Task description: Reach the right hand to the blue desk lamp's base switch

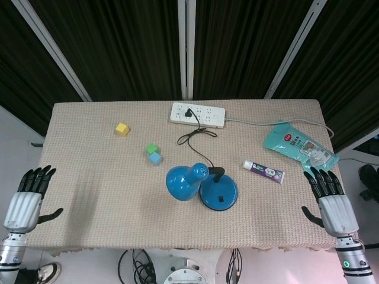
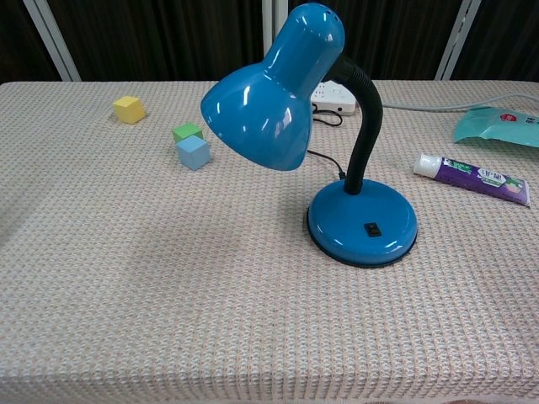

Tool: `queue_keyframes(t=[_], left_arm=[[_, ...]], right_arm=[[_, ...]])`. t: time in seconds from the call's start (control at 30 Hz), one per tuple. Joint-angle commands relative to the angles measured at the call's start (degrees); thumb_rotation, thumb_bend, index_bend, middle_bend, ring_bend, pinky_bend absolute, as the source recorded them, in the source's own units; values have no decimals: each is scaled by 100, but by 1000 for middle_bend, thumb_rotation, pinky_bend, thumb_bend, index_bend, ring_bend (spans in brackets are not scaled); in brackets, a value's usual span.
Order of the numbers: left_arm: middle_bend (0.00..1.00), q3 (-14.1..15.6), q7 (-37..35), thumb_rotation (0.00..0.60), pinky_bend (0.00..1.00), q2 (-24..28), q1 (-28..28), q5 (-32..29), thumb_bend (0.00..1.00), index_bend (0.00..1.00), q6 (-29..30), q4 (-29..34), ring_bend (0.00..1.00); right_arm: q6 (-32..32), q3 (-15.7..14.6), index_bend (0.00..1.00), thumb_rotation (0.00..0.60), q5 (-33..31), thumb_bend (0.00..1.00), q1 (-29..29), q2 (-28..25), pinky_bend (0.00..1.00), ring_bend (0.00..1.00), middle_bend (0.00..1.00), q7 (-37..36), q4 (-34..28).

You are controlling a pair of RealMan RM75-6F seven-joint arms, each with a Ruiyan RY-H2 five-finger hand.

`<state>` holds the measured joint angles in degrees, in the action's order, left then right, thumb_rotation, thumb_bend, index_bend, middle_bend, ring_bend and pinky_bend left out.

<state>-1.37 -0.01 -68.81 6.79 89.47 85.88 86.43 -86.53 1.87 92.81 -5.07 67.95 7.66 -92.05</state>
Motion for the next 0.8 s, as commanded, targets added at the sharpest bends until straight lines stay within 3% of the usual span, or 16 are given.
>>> queue_keyframes(t=[0.03,0.07,0.13,0.23,0.4,0.6,0.63,0.7,0.77,0.8], left_arm=[[16,-13,-20,600,0,3,-5,-35,33,8,0,35,0],[16,-18,-25,600,0,6,-2,-41,33,8,-3,36,0],[16,-21,-24,600,0,3,8,-37,33,8,-12,27,0],[16,-8,-31,600,0,-12,12,-26,33,9,-25,13,0],[16,9,-58,600,0,-19,12,-6,33,8,-24,-12,0],[16,19,-100,600,0,-16,12,37,33,8,3,-21,0],[16,21,-103,600,0,-17,11,39,33,8,5,-24,0],[16,25,-113,600,0,-18,9,39,33,8,5,-26,0],[16,29,-128,600,0,-18,10,42,34,8,1,-31,0],[16,31,-135,600,0,-20,10,42,33,8,-1,-35,0]], right_arm=[[12,7,0,600,66,314,-50,23,418,223,27,20,22],[61,-6,0,600,65,396,-70,21,564,371,61,25,1],[246,-56,0,600,27,535,-121,1,736,594,134,130,-70],[594,-183,0,600,38,694,-233,-39,840,754,206,240,-242],[1211,-392,0,600,198,816,-503,-44,871,806,186,598,-523],[1674,-529,0,600,404,798,-757,223,871,806,228,1027,-750],[1712,-536,0,600,406,786,-774,267,871,806,287,1098,-776],[1790,-532,0,600,341,767,-797,340,879,819,493,1267,-843],[1898,-535,0,600,220,751,-815,362,905,858,777,1427,-919],[1948,-531,0,600,162,751,-827,369,915,875,842,1525,-954]])
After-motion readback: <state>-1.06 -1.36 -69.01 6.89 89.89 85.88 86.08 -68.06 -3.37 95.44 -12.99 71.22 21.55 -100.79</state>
